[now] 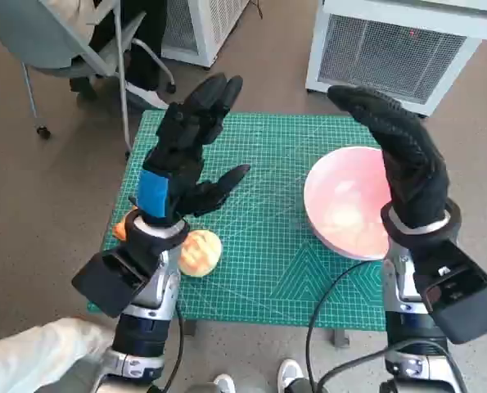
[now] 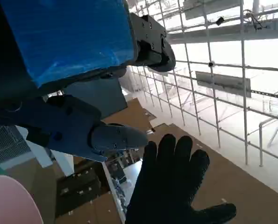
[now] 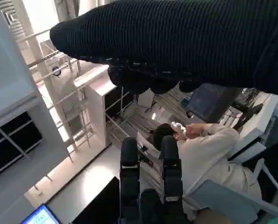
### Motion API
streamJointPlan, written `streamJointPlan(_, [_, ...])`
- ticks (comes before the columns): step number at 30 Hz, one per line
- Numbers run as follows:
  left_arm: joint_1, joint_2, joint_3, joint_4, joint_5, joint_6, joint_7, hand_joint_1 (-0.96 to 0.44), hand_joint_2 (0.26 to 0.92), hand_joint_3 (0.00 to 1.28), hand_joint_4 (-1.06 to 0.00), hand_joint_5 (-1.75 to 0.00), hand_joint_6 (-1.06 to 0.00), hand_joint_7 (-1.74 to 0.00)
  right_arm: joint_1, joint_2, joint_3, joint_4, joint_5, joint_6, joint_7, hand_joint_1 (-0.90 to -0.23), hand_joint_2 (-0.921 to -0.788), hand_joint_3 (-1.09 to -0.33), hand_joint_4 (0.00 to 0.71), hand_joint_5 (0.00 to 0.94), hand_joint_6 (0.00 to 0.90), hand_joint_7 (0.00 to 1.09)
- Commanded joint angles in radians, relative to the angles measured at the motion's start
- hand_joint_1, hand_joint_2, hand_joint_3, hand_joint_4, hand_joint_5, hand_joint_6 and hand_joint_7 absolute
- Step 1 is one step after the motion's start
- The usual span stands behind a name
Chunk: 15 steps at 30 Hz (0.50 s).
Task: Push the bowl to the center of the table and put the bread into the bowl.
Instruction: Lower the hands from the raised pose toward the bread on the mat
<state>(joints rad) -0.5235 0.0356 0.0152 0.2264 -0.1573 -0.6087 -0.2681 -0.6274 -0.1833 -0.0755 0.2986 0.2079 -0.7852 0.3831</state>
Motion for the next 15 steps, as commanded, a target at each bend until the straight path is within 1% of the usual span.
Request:
streamJointPlan(1, [0.02, 0.0, -0.001, -0.005, -0.003, -0.006, -0.004, -0.32, 0.921, 0.28, -0.35, 0.0, -0.2, -0.41, 0.026, 0.005, 0.0, 0.013, 0.015, -0.002, 0.008, -0.549, -0.921, -0.777, 0.251, 0.001, 0.124, 0.38])
streamJointPlan(15, [0.023, 0.001, -0.003, -0.003, 0.001, -0.003, -0.008, -0.34, 0.921, 0.28, -0.34, 0.0, -0.19, -0.42, 0.041, 0.004, -0.008, 0.01, 0.017, 0.0, -0.003, -0.547, -0.921, -0.775, 0.252, 0.001, 0.118, 0.38])
